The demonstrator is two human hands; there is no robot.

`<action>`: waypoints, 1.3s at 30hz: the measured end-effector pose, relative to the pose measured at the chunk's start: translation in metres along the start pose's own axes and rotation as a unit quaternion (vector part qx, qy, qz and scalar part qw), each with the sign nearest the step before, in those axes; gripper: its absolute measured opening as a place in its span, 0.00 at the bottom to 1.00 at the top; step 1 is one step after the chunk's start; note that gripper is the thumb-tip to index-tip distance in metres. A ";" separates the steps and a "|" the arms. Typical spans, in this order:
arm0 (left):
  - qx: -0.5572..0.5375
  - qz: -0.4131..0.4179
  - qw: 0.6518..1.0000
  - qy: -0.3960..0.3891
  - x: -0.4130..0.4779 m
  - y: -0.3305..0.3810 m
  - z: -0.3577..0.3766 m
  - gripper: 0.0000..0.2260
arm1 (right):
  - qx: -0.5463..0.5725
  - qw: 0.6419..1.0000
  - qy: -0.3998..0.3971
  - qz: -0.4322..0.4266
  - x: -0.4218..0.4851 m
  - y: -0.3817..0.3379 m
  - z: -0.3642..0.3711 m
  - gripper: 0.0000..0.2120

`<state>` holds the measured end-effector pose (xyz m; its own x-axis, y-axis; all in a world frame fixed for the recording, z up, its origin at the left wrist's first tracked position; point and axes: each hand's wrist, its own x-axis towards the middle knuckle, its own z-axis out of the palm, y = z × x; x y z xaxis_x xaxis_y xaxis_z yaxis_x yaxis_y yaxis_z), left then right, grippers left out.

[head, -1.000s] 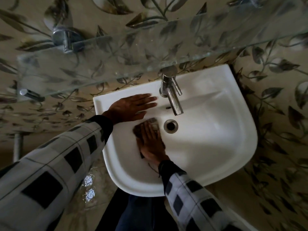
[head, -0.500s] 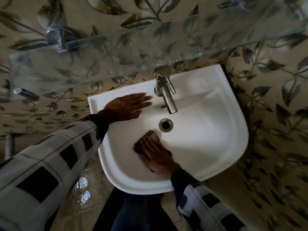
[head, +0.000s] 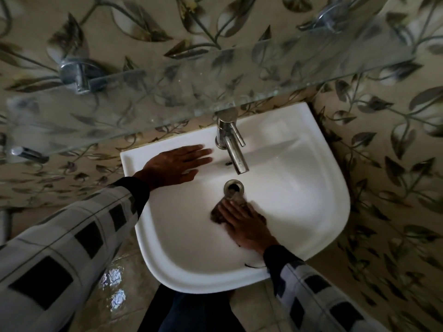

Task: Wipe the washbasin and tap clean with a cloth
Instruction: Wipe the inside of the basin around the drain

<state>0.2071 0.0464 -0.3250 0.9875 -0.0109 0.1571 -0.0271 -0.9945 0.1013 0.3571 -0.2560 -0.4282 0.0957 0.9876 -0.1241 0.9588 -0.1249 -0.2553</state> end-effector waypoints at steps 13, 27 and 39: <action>0.002 -0.006 1.000 -0.005 0.001 -0.001 0.000 0.23 | -0.090 0.989 -0.115 0.028 0.001 0.069 -0.020 0.29; 0.005 0.005 1.000 -0.006 -0.001 -0.001 -0.002 0.23 | -0.163 0.966 0.005 0.203 -0.016 0.120 -0.084 0.32; 0.001 -0.001 1.000 0.018 0.001 0.004 -0.006 0.23 | 0.180 0.934 -0.018 0.309 -0.040 0.033 -0.078 0.24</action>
<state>0.2074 0.0430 -0.3180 0.9815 -0.0055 0.1915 -0.0251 -0.9946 0.1003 0.4059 -0.2919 -0.3565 0.5853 0.7135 -0.3850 0.5707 -0.6999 -0.4295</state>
